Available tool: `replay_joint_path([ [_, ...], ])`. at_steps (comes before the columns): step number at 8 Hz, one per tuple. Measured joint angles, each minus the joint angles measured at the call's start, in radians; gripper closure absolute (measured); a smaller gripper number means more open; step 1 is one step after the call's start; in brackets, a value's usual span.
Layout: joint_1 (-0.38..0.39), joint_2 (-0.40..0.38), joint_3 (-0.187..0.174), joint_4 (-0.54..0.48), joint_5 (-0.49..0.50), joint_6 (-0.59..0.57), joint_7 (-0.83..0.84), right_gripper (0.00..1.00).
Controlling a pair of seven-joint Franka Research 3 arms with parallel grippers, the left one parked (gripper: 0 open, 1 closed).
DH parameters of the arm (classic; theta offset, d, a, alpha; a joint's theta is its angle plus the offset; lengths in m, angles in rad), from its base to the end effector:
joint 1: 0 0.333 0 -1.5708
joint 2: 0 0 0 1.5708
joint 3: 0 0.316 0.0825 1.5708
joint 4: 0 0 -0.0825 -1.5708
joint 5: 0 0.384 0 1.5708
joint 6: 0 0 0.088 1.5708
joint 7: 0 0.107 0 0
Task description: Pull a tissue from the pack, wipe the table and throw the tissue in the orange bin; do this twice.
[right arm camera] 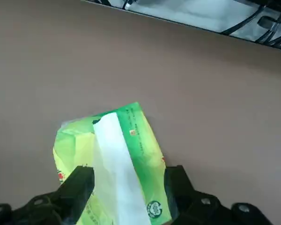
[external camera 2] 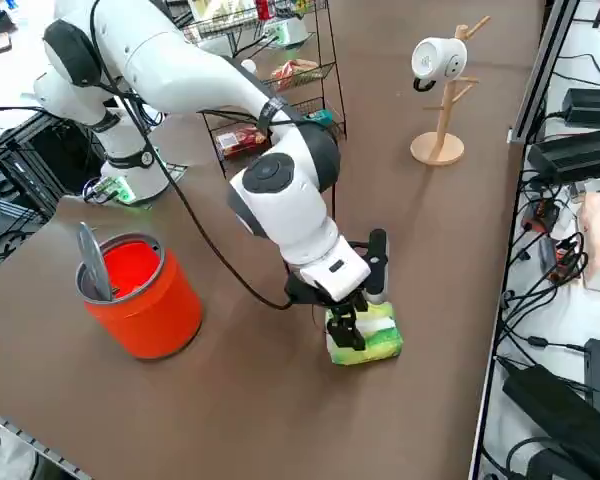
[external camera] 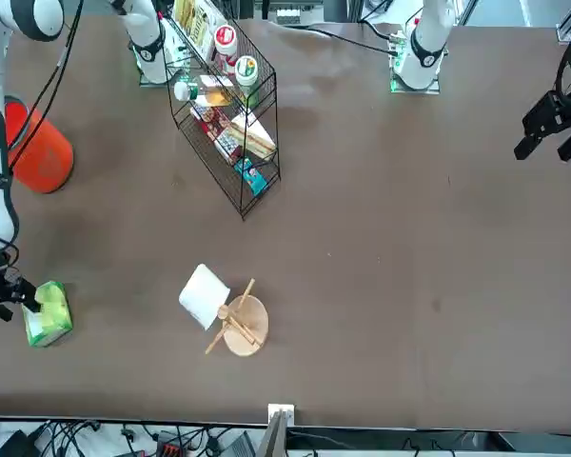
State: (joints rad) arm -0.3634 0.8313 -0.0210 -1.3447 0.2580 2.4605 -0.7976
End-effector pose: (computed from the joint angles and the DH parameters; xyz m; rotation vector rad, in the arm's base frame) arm 0.7118 -0.2838 0.2565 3.0630 0.3766 0.5185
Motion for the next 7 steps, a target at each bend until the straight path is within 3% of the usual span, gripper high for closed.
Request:
replay_joint_path([
  [7,-0.002,0.016,0.001,0.002,0.002,0.037,-0.014,0.14],
])
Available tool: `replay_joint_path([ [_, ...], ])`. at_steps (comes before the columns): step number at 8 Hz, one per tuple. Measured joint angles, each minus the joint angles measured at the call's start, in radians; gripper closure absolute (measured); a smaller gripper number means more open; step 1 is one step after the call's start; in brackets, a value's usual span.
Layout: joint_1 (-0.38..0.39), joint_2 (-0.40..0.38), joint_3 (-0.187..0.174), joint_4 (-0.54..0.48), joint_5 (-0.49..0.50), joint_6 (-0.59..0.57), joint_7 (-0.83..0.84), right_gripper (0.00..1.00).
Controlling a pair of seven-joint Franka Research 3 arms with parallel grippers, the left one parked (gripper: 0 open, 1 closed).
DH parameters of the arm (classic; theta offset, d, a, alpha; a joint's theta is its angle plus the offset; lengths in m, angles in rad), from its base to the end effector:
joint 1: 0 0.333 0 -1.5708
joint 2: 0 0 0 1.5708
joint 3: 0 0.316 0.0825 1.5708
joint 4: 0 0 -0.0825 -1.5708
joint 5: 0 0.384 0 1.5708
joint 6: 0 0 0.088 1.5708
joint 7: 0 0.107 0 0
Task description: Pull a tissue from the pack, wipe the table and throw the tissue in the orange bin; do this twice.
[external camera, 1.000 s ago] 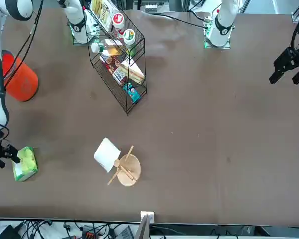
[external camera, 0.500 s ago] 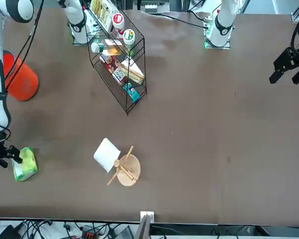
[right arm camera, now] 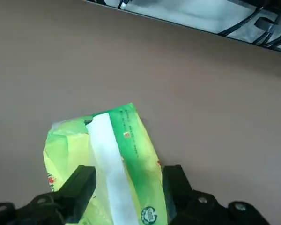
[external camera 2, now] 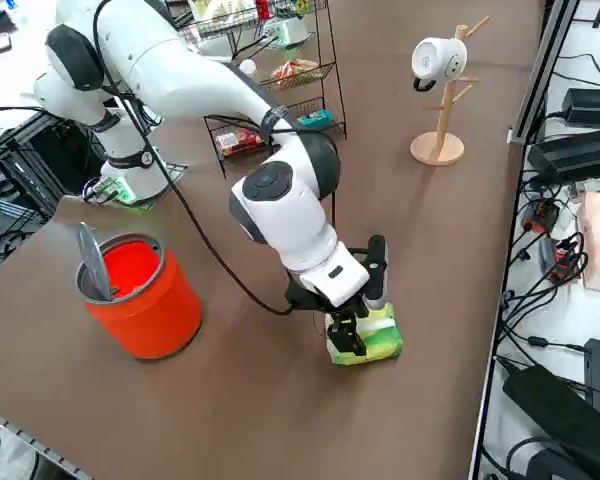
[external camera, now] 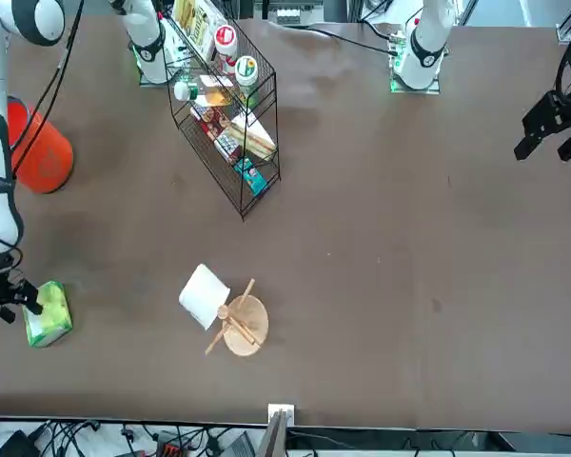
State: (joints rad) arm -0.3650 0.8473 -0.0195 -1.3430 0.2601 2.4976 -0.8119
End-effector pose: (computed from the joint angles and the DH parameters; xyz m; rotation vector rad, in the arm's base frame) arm 0.7129 -0.2860 0.2491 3.0407 0.3852 0.5425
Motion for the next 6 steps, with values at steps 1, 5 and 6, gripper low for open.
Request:
replay_joint_path([
  [1,0.0,0.0,0.0,0.0,0.001,0.0,0.0,0.17],
  [5,0.0,0.002,0.002,0.0,0.014,0.0,0.0,0.38],
  [6,0.0,0.003,0.004,0.0,0.021,-0.001,0.0,0.46],
])
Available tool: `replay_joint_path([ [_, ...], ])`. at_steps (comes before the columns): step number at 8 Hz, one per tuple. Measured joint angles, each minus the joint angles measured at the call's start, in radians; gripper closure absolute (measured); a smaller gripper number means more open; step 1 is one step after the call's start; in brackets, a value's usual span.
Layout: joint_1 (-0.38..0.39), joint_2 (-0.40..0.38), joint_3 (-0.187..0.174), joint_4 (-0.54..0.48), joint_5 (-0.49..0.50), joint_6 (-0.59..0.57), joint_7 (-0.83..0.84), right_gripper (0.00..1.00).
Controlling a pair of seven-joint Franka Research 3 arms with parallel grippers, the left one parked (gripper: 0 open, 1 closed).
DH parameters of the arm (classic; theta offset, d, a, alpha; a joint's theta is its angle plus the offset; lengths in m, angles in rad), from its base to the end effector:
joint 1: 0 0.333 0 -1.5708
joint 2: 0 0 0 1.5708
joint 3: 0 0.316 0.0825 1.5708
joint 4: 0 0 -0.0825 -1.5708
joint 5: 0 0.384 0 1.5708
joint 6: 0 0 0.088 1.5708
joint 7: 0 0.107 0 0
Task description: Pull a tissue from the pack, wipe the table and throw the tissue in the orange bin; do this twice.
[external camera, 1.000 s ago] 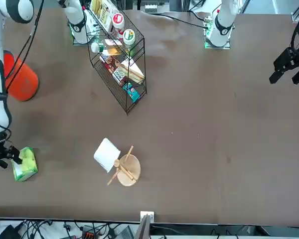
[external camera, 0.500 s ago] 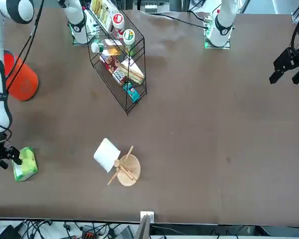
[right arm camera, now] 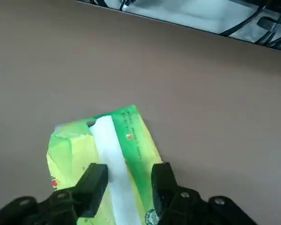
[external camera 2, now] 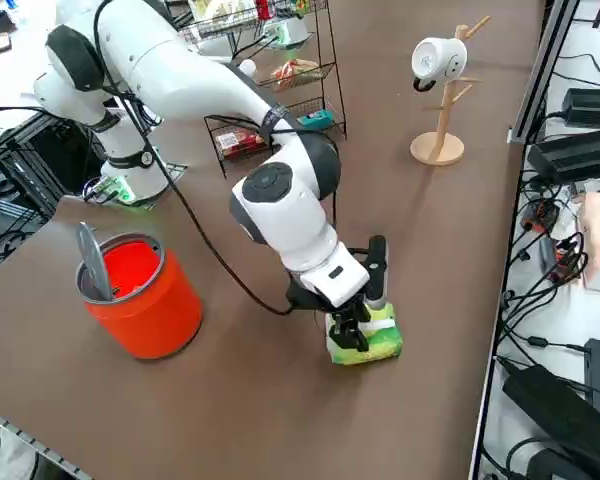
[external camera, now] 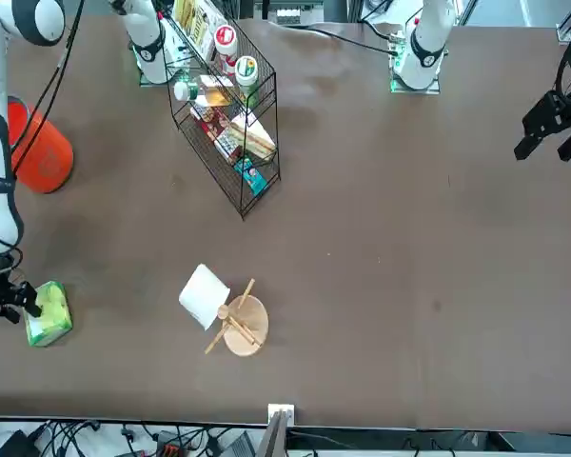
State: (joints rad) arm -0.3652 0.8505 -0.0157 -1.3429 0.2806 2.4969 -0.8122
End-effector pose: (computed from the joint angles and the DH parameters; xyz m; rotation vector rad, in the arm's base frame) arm 0.7133 -0.2841 0.2466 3.0579 0.3678 0.5548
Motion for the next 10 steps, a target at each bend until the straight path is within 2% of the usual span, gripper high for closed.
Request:
replay_joint_path([
  [2,0.001,0.004,0.003,0.0,0.005,-0.001,0.0,0.55],
  [5,0.001,0.006,0.027,-0.001,0.012,-0.015,0.0,0.78],
  [8,0.0,-0.001,0.032,0.007,0.013,-0.048,-0.002,0.97],
  [10,-0.003,-0.033,0.032,0.023,0.013,-0.117,-0.004,0.99],
])
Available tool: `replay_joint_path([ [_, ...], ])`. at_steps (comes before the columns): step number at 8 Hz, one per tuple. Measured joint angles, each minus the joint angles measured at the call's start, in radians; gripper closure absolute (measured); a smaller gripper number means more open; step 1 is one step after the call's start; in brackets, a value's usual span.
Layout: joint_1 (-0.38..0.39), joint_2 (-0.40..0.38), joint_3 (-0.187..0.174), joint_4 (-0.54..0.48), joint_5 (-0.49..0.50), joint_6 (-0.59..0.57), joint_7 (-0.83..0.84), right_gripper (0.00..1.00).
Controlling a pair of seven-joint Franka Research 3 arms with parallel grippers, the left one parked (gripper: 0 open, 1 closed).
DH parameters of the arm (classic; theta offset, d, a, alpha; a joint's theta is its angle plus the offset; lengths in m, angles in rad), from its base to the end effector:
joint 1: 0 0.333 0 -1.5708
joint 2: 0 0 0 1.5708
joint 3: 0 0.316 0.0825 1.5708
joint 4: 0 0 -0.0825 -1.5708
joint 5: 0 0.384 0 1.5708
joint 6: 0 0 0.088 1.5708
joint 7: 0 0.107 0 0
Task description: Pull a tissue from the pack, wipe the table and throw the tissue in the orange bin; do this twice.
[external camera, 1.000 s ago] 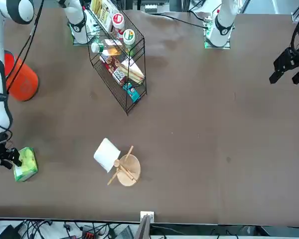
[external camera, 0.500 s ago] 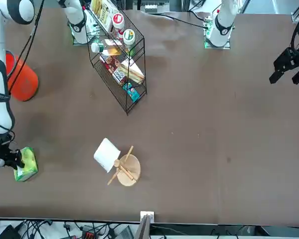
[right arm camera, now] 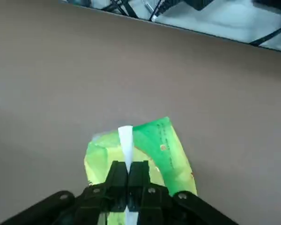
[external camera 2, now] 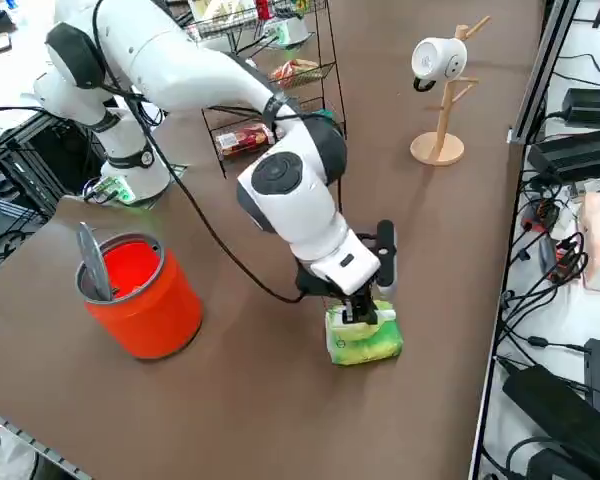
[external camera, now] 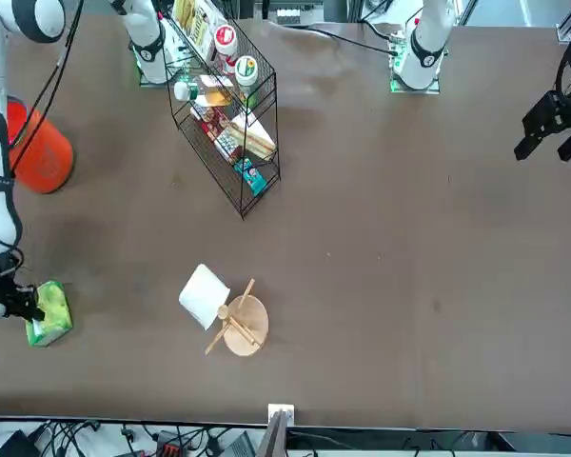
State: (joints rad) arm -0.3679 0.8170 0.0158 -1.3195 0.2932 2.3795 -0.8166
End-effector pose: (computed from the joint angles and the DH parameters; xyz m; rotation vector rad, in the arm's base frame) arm 0.7196 -0.2645 0.2707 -3.0065 -0.4081 -0.5081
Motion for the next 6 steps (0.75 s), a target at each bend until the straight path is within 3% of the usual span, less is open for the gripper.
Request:
replay_joint_path([
  [4,-0.005,-0.162,-0.012,0.018,0.0,-0.264,0.022,0.99],
  [6,0.005,-0.258,-0.011,0.018,0.0,-0.476,0.181,0.99],
])
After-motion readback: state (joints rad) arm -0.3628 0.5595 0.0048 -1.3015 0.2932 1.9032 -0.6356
